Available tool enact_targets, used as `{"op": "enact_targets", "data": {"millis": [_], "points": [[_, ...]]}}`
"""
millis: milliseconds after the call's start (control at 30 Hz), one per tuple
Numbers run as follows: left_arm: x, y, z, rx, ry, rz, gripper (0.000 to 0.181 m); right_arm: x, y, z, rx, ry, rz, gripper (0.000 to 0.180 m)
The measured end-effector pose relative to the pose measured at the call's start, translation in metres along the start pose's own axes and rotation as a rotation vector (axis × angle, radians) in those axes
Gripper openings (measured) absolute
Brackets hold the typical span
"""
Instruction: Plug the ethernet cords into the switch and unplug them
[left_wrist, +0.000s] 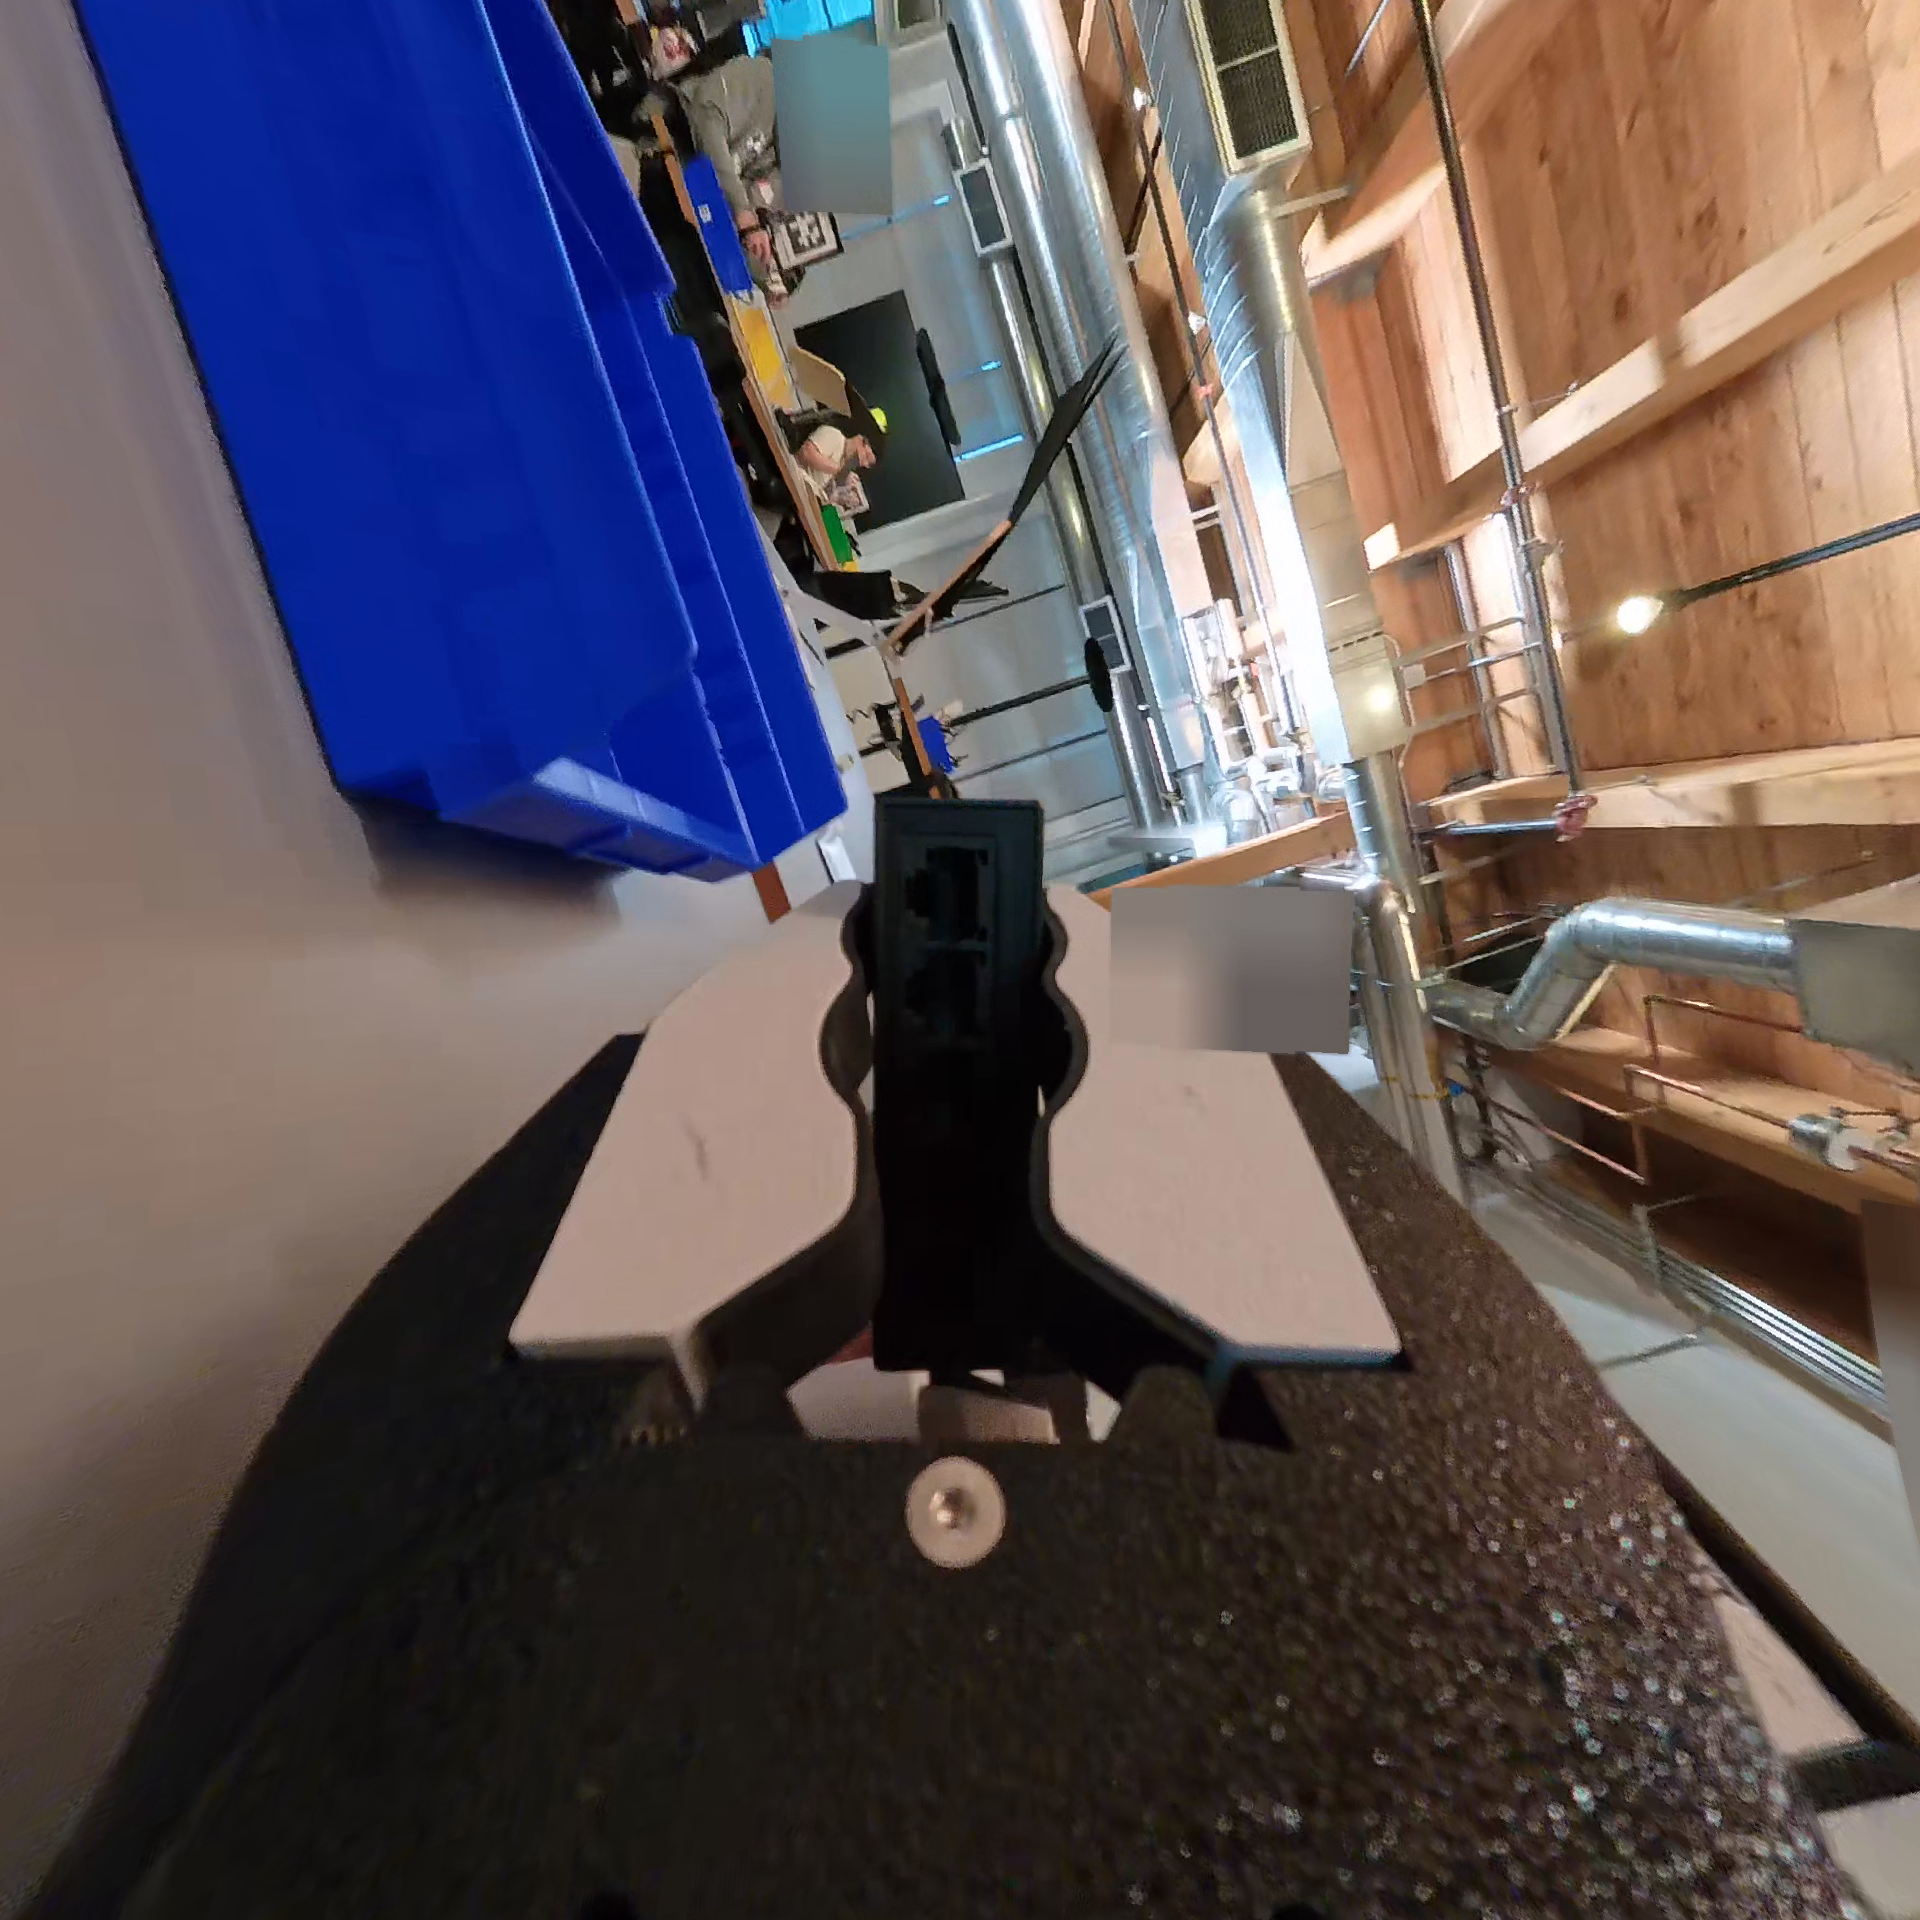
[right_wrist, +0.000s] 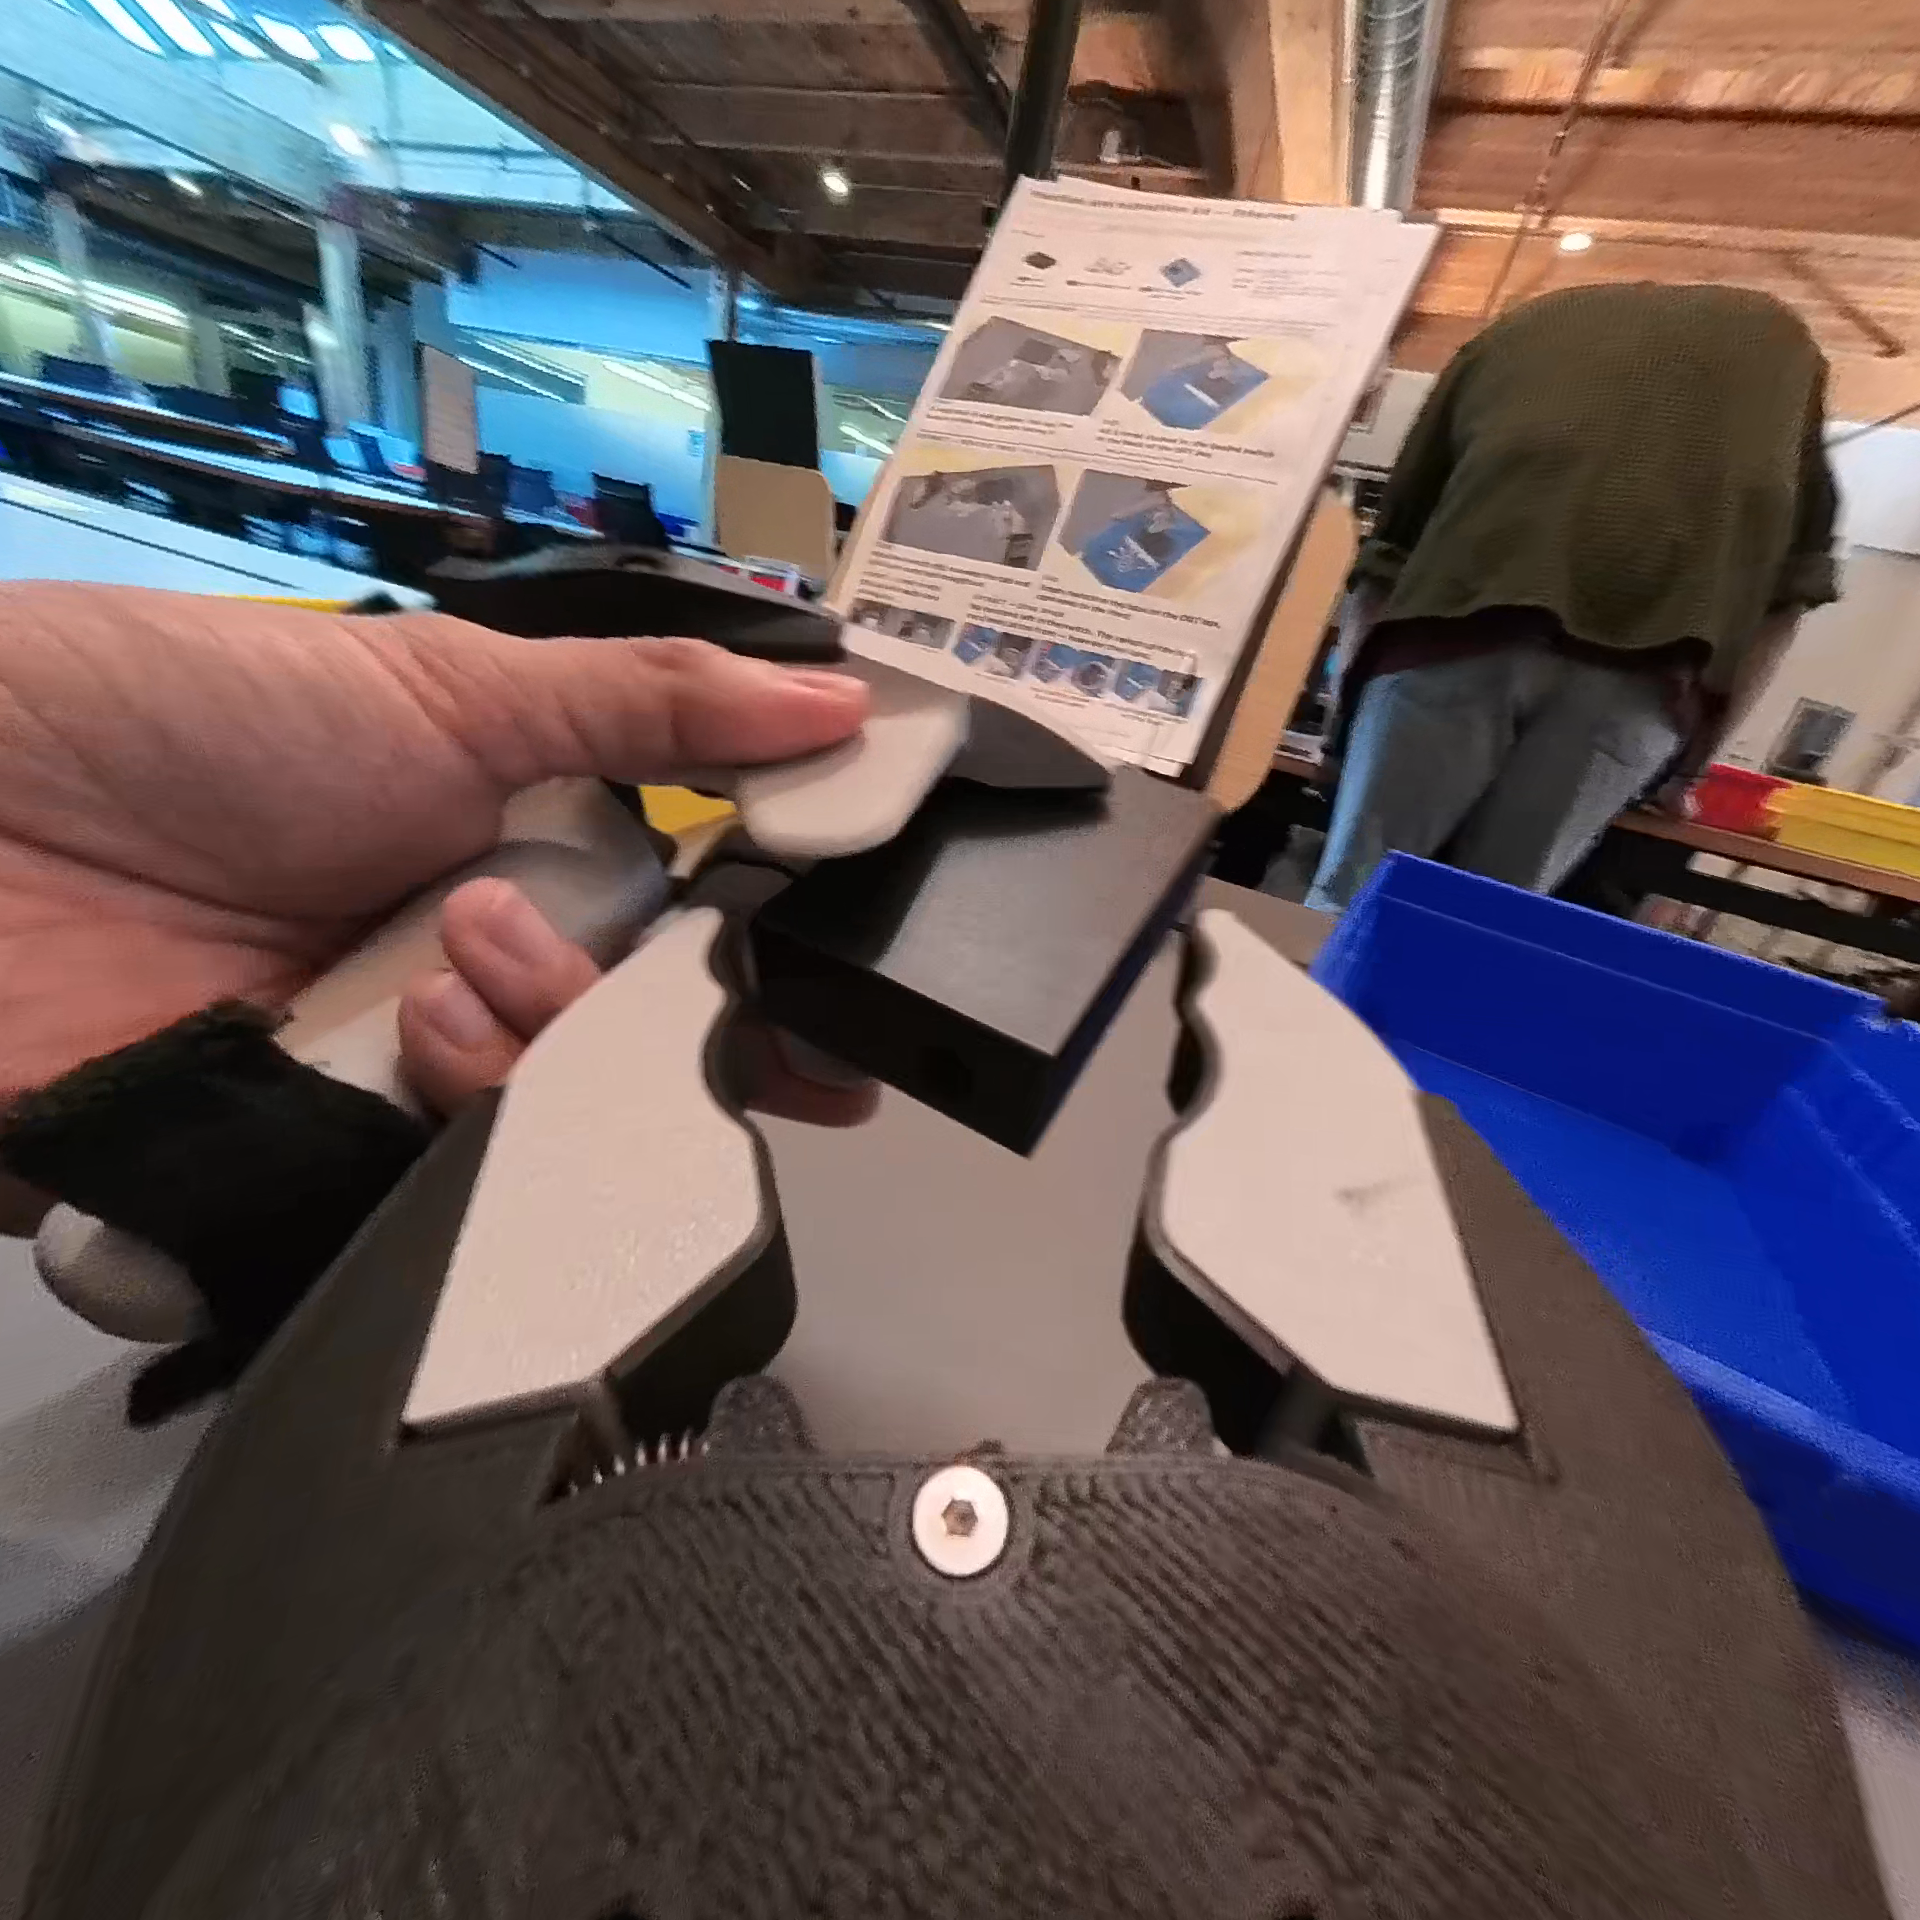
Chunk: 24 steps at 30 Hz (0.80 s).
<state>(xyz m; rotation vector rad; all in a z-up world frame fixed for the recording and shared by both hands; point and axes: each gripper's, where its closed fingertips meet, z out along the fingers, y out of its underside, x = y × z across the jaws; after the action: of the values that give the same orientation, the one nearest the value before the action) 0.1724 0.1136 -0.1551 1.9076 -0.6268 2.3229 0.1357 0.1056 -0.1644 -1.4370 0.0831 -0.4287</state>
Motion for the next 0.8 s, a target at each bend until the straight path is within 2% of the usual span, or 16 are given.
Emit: {"op": "enact_targets", "data": {"millis": [233, 333, 467, 600, 667, 800], "points": [[0.006, 0.002, -0.001, 0.022, 0.037, 0.006, 0.027, 0.001, 0.000, -0.003, -0.011, -0.015, -0.029, 0.071], [0.011, 0.004, -0.002, -0.013, 0.053, 0.037, 0.026, 0.003, -0.005, -0.006, 0.008, -0.097, -0.001, 0.069], [0.021, 0.009, -0.005, -0.132, 0.116, 0.137, 0.032, 0.006, -0.015, -0.013, 0.055, -0.244, 0.130, 0.068], [0.031, 0.015, -0.014, -0.318, 0.175, 0.153, 0.040, 0.009, -0.026, -0.023, 0.108, -0.403, 0.286, 0.068], [0.034, 0.018, -0.017, -0.389, 0.173, 0.131, 0.049, 0.010, -0.027, -0.027, 0.114, -0.459, 0.323, 0.068], [0.030, 0.026, -0.018, -0.487, 0.126, 0.121, 0.048, -0.002, -0.024, -0.032, 0.084, -0.569, 0.325, 0.068]]}}
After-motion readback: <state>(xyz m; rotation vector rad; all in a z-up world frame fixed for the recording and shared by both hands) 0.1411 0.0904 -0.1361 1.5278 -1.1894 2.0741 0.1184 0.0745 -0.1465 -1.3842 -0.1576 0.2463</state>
